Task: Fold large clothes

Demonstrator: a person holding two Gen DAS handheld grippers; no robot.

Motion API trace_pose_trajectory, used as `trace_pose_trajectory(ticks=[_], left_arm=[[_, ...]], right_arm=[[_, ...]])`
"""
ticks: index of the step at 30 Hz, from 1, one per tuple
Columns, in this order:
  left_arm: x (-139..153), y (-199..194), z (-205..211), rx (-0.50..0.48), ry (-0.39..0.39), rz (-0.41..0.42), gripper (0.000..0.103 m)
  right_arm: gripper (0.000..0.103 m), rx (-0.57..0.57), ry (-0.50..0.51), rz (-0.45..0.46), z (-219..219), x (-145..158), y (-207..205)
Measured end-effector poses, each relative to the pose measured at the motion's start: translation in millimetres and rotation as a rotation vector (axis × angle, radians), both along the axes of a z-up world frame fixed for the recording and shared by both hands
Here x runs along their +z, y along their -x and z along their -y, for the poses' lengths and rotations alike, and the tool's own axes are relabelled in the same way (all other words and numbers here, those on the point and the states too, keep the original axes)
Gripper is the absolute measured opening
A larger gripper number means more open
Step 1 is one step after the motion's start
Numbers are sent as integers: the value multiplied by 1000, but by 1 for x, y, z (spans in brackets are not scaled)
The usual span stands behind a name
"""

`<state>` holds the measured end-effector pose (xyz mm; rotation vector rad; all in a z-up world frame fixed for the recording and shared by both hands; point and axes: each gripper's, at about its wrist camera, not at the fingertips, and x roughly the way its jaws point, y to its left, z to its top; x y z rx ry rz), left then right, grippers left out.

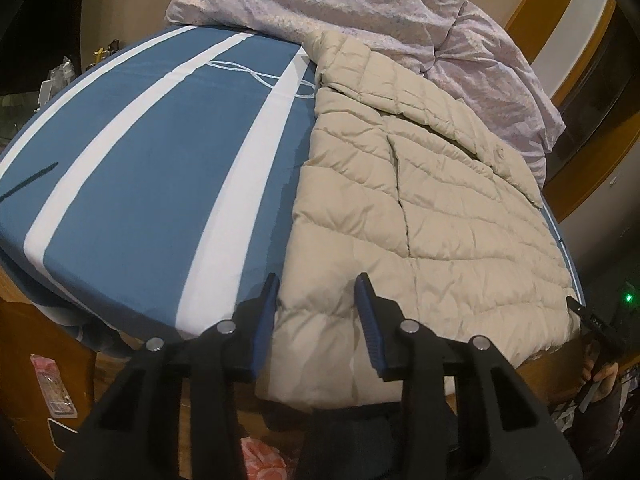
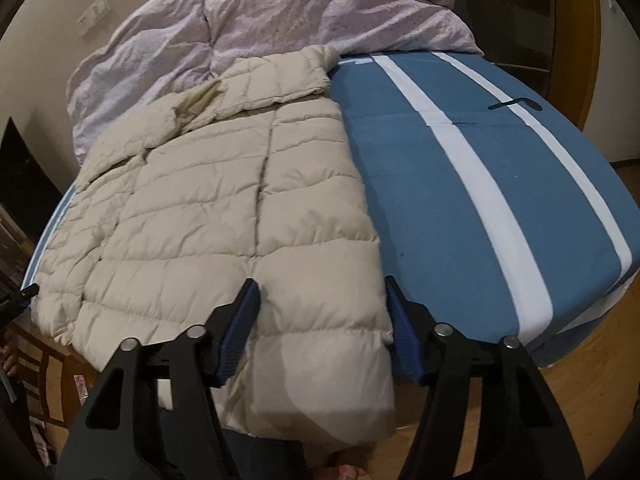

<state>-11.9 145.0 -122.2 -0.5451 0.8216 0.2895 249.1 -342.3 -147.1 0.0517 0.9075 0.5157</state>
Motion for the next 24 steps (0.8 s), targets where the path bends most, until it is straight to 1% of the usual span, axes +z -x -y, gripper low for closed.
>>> trace_pose_trajectory(ticks=[6,12,14,15,16,17,19,20,22,24], left_arm=[[-1,5,8,3,7,23,36],[-1,6,15,-8,6,21,34],[-1,6,15,-7,7,22,34],[-2,6,15,-8,7,21,33],[-2,6,15,-9,9,20,28],[-2,6,15,-10,12,18,25],[-3,4,17,-10,19,14,15],[-3,4,18,-9,17,11,14],[-3,3,18,-9,10,7,9],[0,2,20,-8,-5,4,6]], right_arm=[[59,12,-27,60,0,-4,15],[45,19,-37,74,-1,-5,20],[37,21,-46,68,-2,-5,19],[34,24,-48,65,-2,-5,19],[28,31,-56,57,-3,-5,18],[24,33,-60,52,-3,-6,19],[18,35,-65,47,-4,-4,17],[16,34,-63,51,-5,-3,17],[13,30,-61,56,-5,0,16],[11,24,-65,65,-4,5,14]])
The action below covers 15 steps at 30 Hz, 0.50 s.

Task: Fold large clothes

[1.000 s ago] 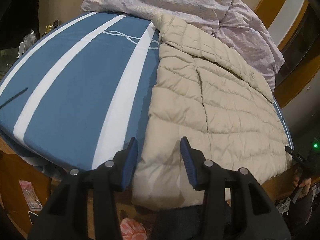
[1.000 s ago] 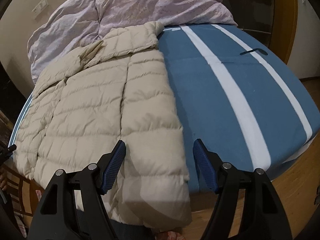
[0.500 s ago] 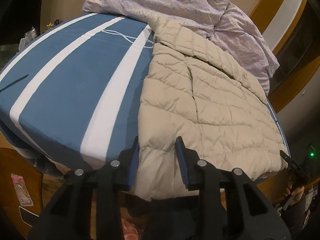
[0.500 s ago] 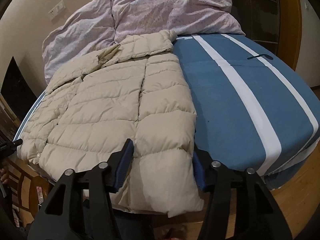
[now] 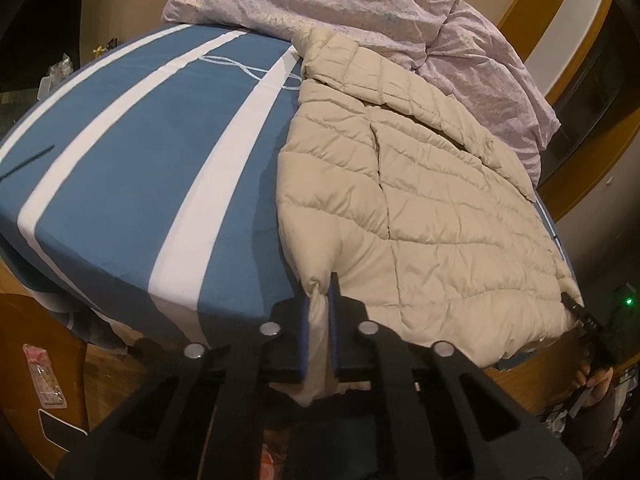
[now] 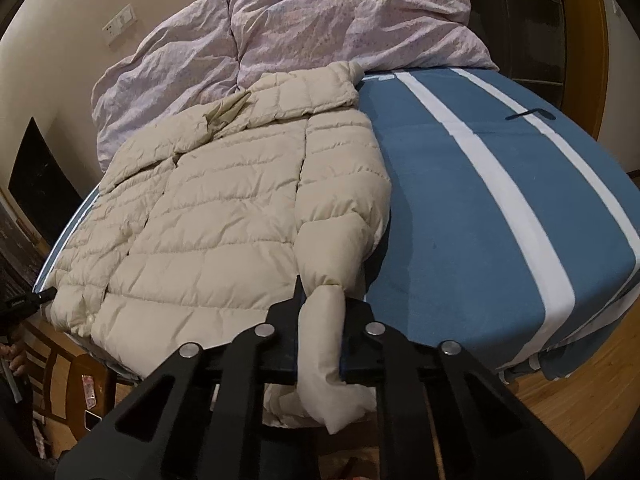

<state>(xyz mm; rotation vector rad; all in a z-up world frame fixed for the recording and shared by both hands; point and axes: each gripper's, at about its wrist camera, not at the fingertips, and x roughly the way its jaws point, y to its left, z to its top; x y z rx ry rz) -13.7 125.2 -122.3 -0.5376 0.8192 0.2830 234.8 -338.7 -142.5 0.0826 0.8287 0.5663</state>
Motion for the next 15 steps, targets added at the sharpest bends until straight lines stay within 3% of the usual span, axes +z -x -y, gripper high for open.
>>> trace_pose_trajectory(ticks=[15], left_arm=[[65,-22,-14,31,-121,92,3]], right_arm=[[9,-27,-41,134,-16,67,-27]])
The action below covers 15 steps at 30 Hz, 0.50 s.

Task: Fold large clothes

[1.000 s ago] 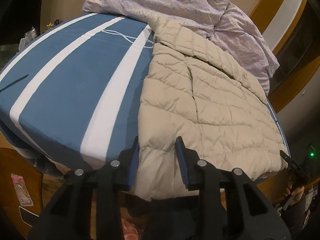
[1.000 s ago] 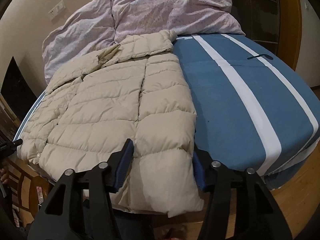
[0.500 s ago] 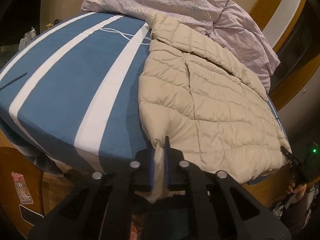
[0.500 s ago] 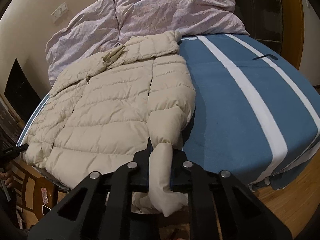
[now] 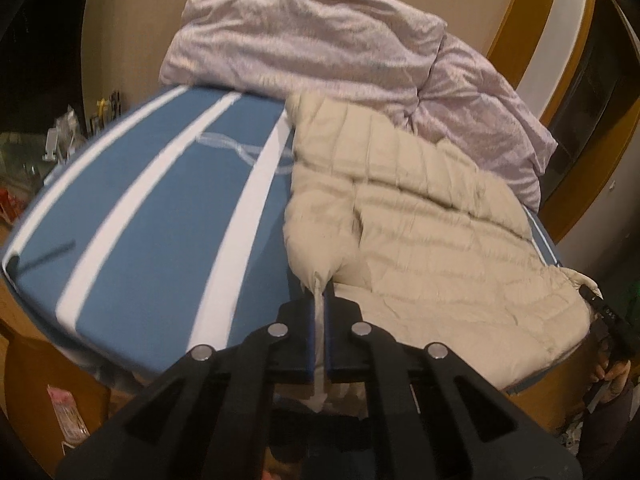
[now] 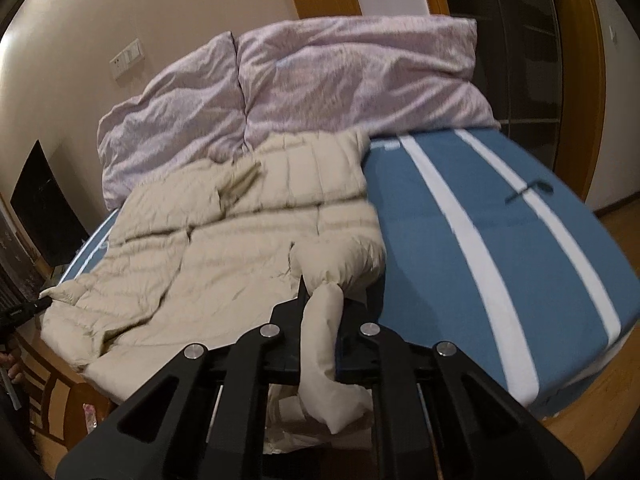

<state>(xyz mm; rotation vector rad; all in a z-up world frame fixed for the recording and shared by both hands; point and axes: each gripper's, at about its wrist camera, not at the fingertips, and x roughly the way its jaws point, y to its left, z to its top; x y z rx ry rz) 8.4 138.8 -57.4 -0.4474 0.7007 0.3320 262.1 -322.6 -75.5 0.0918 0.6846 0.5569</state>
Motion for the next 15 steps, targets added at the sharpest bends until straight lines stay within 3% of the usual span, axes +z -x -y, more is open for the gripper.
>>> trace_pose_trajectory(ticks=[8,15], left_arm=[[41,-50,-19,22,-40,54,3],[58,-102,-39,39,-61,63,3]], right_arm=[[9,-25,-2,34,-24,26,-42],[9,-54,-1,16,-45,30,-88]])
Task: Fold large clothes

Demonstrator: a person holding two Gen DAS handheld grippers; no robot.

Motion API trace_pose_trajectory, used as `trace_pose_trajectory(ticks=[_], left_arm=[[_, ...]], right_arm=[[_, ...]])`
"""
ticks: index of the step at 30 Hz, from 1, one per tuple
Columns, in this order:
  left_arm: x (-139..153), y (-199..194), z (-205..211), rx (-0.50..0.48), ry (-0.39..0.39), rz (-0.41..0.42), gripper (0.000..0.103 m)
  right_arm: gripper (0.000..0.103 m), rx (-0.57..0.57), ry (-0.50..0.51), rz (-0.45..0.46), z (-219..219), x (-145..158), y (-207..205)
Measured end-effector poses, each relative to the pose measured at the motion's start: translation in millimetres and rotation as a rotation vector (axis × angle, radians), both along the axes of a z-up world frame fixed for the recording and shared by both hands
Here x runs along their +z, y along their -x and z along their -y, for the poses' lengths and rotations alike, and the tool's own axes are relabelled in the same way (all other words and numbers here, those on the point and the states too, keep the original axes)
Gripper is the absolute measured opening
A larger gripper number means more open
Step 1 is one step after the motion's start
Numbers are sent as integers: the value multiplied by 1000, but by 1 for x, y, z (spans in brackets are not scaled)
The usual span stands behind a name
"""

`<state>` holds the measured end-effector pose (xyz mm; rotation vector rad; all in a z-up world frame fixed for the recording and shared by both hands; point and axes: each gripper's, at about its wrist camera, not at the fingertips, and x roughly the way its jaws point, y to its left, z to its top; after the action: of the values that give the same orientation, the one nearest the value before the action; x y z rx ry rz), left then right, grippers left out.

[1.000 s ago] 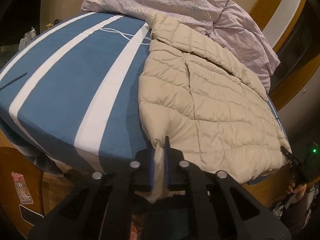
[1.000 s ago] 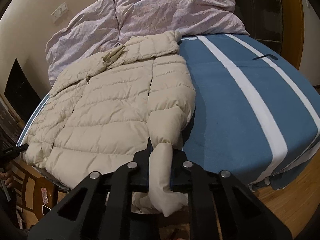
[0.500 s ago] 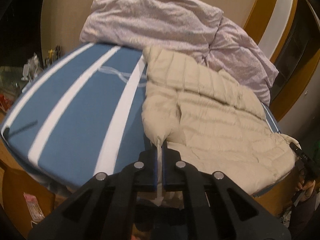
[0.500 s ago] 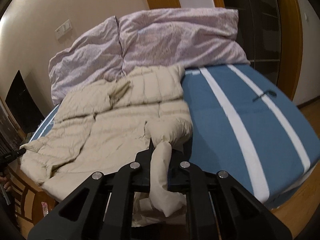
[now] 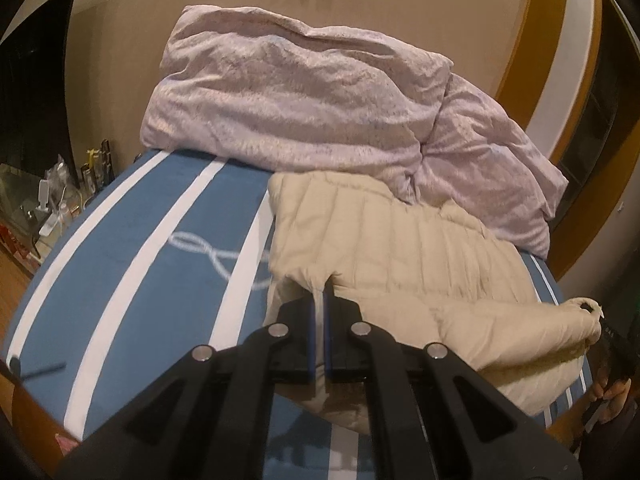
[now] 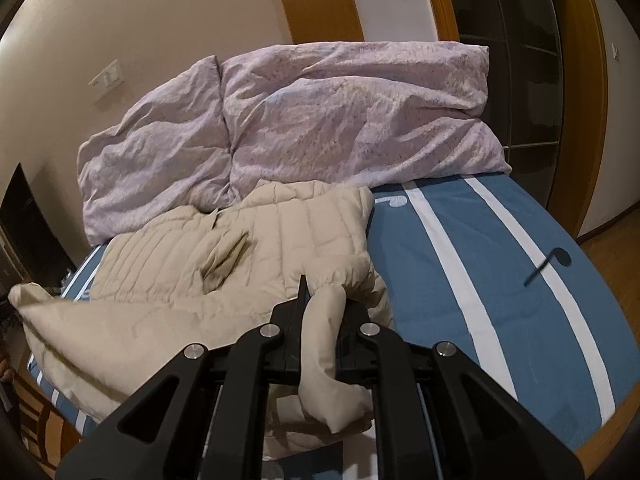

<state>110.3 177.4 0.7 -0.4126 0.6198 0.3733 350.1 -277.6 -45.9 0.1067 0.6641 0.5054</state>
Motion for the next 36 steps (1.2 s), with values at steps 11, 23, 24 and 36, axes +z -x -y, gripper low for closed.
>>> trace_pose_trajectory(ticks=[11,23,24,36], left_arm=[[-9,-94,-40,43,2,-45,3],[-46,-172,-81,75,43,-104,3],[-48,-177,-83,75,45,-108,3],[-56,-210,-120,117,223,-65,27]], right_arm=[[9,-40,-37,-80,-35,-14,-91],[14,-61,-68,-169,-70,-43,-172],[15,-63,-76,-179,-71,-44,-177],[65,-72,-341,-322,-53,-46,-216]])
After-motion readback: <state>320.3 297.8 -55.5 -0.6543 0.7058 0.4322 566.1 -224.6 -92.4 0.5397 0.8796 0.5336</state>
